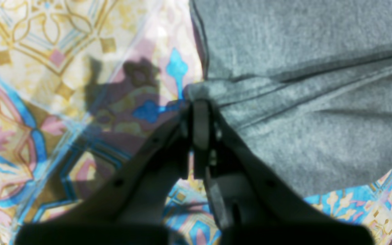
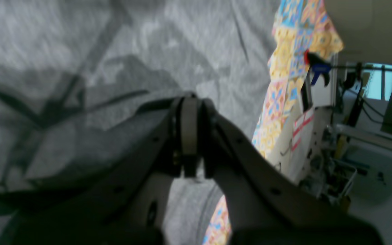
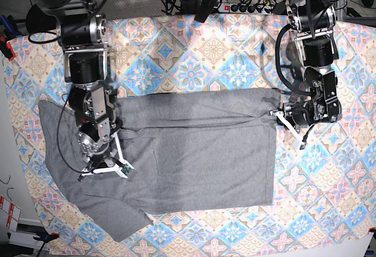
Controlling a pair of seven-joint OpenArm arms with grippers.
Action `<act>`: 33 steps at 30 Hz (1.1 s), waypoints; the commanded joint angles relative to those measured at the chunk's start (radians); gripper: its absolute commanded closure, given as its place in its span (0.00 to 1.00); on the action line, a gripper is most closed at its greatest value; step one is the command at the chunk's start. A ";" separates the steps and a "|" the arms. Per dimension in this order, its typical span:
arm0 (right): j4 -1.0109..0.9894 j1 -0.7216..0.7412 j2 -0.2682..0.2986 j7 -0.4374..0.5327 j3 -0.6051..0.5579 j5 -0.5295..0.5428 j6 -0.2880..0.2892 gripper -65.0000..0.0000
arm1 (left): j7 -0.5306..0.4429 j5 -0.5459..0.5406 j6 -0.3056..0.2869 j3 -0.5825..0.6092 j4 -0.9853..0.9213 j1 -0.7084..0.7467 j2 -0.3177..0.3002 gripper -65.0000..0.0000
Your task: Fold the T-shirt properly
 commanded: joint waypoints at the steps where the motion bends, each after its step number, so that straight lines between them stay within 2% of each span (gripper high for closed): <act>1: 0.016 0.033 0.003 0.023 0.000 -0.004 -0.013 0.98 | 0.001 0.003 0.000 -0.001 0.014 -0.019 -0.011 1.00; 6: 0.016 0.035 -0.016 0.061 0.000 -0.004 -0.013 0.98 | 0.001 0.003 0.000 -0.001 0.014 -0.019 -0.009 1.00; 27: 0.014 0.049 -0.019 0.063 0.006 -0.004 -0.013 0.98 | 0.011 -0.001 0.003 -0.004 0.014 -0.109 -0.005 0.98; 30: 0.014 0.049 -0.019 0.063 0.006 -0.004 -0.013 0.98 | 0.092 -0.006 -0.003 -0.004 0.016 -0.111 -0.003 0.99; 33: 0.013 0.049 -0.019 0.063 0.006 -0.004 -0.013 0.98 | 0.199 -0.070 -0.005 -0.004 0.068 -0.103 0.008 1.00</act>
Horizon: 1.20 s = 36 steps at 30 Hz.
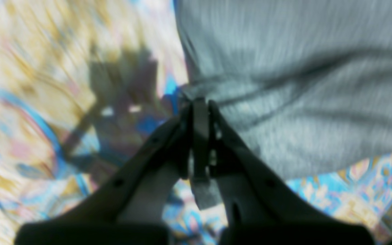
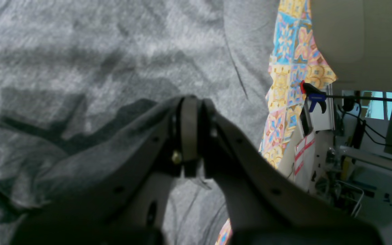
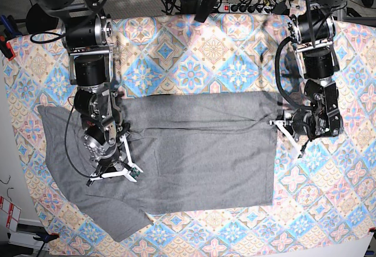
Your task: Fold the T-shirt properly
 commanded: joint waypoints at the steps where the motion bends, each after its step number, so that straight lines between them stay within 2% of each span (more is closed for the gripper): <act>1: 0.015 0.034 0.003 0.015 0.003 -0.003 -0.016 0.98 | 0.002 -0.052 -0.006 -0.002 0.072 -0.013 -0.008 1.00; 6: 0.013 0.034 0.003 0.016 0.005 -0.002 -0.016 0.98 | 0.048 -0.145 0.000 -0.023 0.340 0.084 -0.011 1.00; 10: 0.013 0.034 0.003 0.016 0.005 0.000 -0.016 0.98 | 0.046 -0.139 0.002 -0.107 0.365 0.081 -0.009 1.00; 15: 0.013 0.034 0.003 0.018 0.005 0.000 -0.016 0.98 | -0.002 -0.139 0.002 -0.131 0.233 0.035 -0.035 1.00; 23: 0.015 0.034 0.003 0.021 0.005 0.000 -0.016 0.98 | -0.224 -0.141 0.002 -0.042 -0.074 -0.048 -0.069 1.00; 31: 0.024 0.059 0.001 0.022 0.003 0.001 -0.016 0.98 | -0.267 -0.141 0.002 -0.028 -0.112 -0.048 -0.069 0.97; 36: 0.024 0.090 -0.025 0.021 0.005 0.004 -0.016 0.98 | -0.282 -0.141 0.002 -0.028 -0.112 -0.043 -0.069 0.97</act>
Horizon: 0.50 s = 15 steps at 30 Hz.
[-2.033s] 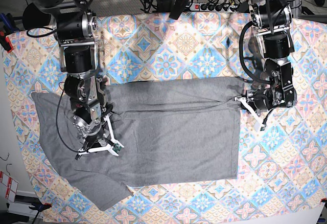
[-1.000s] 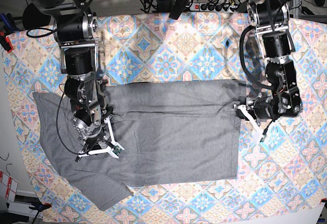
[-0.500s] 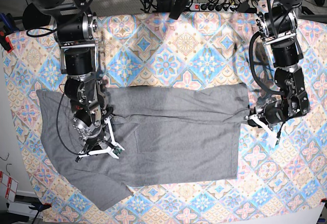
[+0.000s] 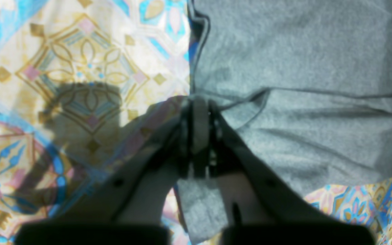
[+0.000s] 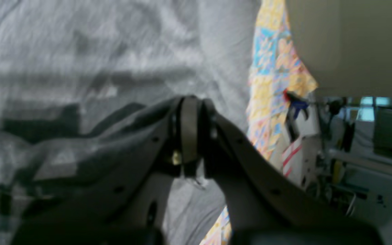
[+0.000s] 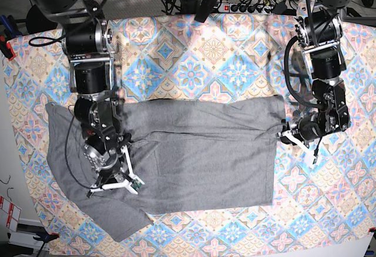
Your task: Fold the T-shirt properly
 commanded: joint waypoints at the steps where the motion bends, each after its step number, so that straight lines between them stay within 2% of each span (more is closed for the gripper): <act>1: 0.022 0.033 -0.003 0.016 0.003 0.001 -0.015 0.98 | -0.012 -0.014 -0.005 -0.002 0.017 -0.025 -0.015 0.97; 4: 0.022 0.034 -0.009 0.011 -0.003 -0.003 -0.015 0.98 | -0.013 -0.014 -0.005 -0.002 0.017 -0.015 -0.015 0.97; 7: 0.013 0.034 -0.009 0.011 -0.003 -0.003 -0.015 0.90 | -0.015 -0.014 -0.005 -0.002 0.017 -0.015 -0.015 0.97; 12: 0.016 0.028 -0.008 0.017 -0.005 -0.004 -0.015 0.57 | -0.010 -0.014 -0.005 -0.002 0.017 -0.013 -0.016 0.97; 15: 0.019 0.016 -0.003 0.017 -0.005 -0.004 -0.015 0.44 | -0.010 -0.014 -0.005 -0.002 0.017 -0.013 -0.024 0.97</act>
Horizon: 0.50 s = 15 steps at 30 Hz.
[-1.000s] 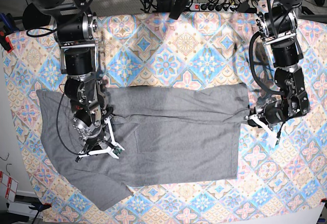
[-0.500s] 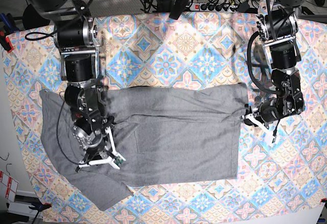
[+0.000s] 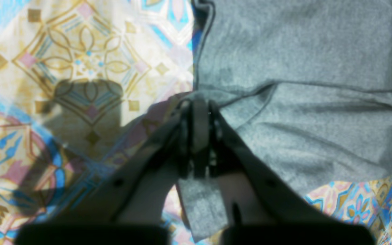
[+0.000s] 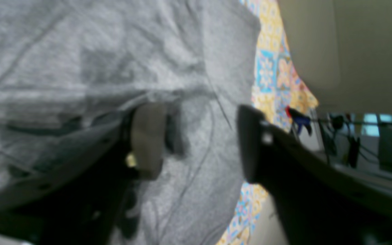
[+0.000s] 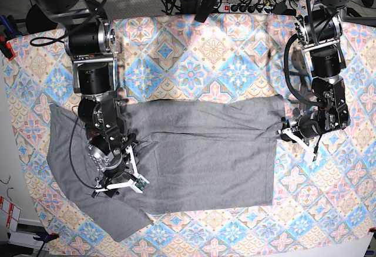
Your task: Fold the T-shirt properly
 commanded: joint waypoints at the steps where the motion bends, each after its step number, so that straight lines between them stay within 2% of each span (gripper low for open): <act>1: 0.021 0.016 0.004 0.013 0.001 -0.004 -0.016 0.41 | -0.011 -0.014 -0.006 -0.002 0.017 -0.025 -0.027 0.97; 6: 0.024 0.013 0.006 0.012 0.018 -0.002 -0.018 0.30 | -0.011 -0.014 -0.011 -0.002 0.017 -0.025 -0.032 0.97; 8: 0.043 0.015 0.001 0.006 0.082 -0.002 -0.042 0.29 | -0.011 -0.014 -0.012 0.000 0.037 -0.025 -0.032 0.97; 11: 0.107 0.015 -0.008 0.004 0.223 0.004 -0.062 0.28 | -0.010 -0.014 -0.012 0.000 0.182 0.010 -0.032 0.97; 15: 0.159 0.015 -0.037 -0.036 0.349 -0.004 -0.061 0.28 | -0.017 -0.014 -0.012 0.000 0.511 0.108 -0.032 0.96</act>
